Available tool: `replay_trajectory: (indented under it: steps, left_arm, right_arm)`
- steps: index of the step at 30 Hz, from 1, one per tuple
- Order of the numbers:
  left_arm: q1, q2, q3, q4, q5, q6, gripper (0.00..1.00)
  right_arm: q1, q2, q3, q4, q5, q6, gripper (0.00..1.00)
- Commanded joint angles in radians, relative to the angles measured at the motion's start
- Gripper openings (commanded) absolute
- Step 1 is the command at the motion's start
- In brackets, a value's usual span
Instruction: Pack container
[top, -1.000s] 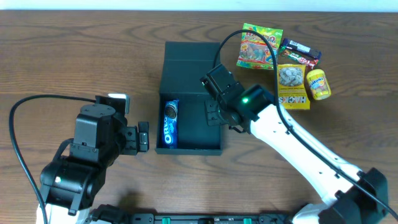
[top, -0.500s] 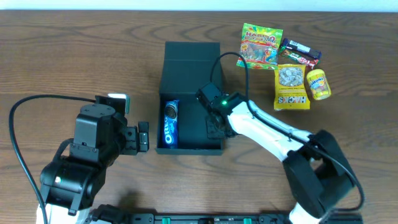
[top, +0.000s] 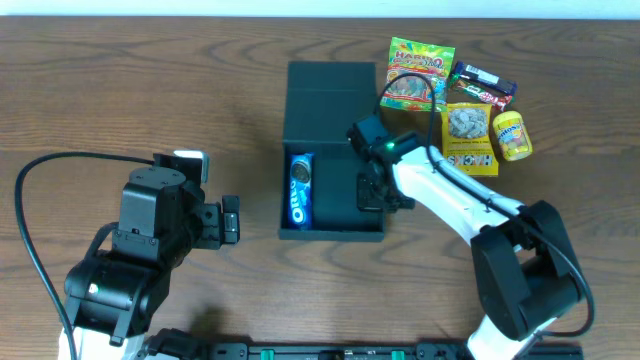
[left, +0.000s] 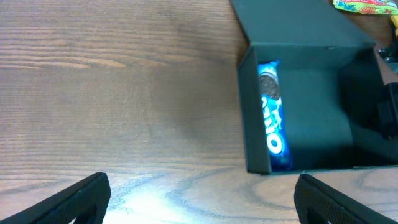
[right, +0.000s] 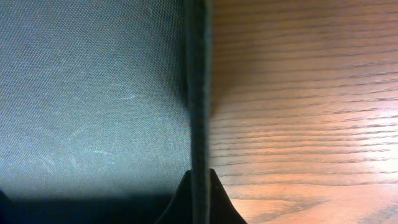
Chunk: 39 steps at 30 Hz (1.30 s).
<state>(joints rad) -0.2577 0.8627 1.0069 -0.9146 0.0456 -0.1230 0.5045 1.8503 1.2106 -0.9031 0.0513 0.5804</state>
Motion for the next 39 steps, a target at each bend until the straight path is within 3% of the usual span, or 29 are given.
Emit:
replay_trajectory:
  steps: [1, 9, 10, 11, 12, 14, 18, 23, 27, 34, 39]
  left_arm:
    - [0.004, 0.001, 0.024, 0.000, 0.000, 0.004, 0.95]
    - [0.004, 0.001, 0.024, 0.000, 0.000, 0.004, 0.95]
    - [0.004, 0.001, 0.024, 0.000, 0.000, 0.004, 0.96]
    - [0.004, 0.001, 0.024, 0.000, 0.000, 0.004, 0.95]
    - [0.004, 0.001, 0.024, 0.000, 0.000, 0.004, 0.95]
    - [0.004, 0.001, 0.024, 0.000, -0.001, 0.004, 0.95]
    - [0.004, 0.001, 0.024, 0.001, -0.001, 0.004, 0.95]
    - [0.004, 0.001, 0.024, 0.004, -0.002, 0.004, 0.95]
    - [0.004, 0.001, 0.024, 0.003, -0.002, 0.013, 0.95]
    - [0.004, 0.001, 0.024, 0.007, -0.004, 0.016, 0.95]
    - [0.004, 0.001, 0.024, 0.007, -0.004, 0.023, 0.95]
  right_arm:
    - [-0.007, 0.001, 0.002, -0.005, 0.012, 0.006, 0.01]
    - [0.012, 0.001, 0.002, -0.003, 0.019, -0.013, 0.01]
    - [0.012, 0.001, 0.002, -0.006, 0.018, -0.013, 0.08]
    - [0.012, 0.001, 0.002, -0.010, 0.019, -0.013, 0.29]
    - [0.012, 0.001, 0.002, -0.011, 0.019, -0.013, 0.41]
    - [0.011, -0.005, 0.008, -0.022, 0.019, -0.014, 0.50]
    - [-0.004, -0.061, 0.077, -0.079, 0.019, -0.037, 0.54]
    - [-0.037, -0.199, 0.180, -0.062, 0.026, -0.059, 0.68]
    - [-0.121, -0.297, 0.194, 0.034, 0.010, -0.018, 0.70]
    - [-0.298, -0.288, 0.134, 0.120, -0.060, 0.304, 0.65]
    - [-0.325, -0.285, -0.031, 0.376, -0.059, 0.468, 0.66]
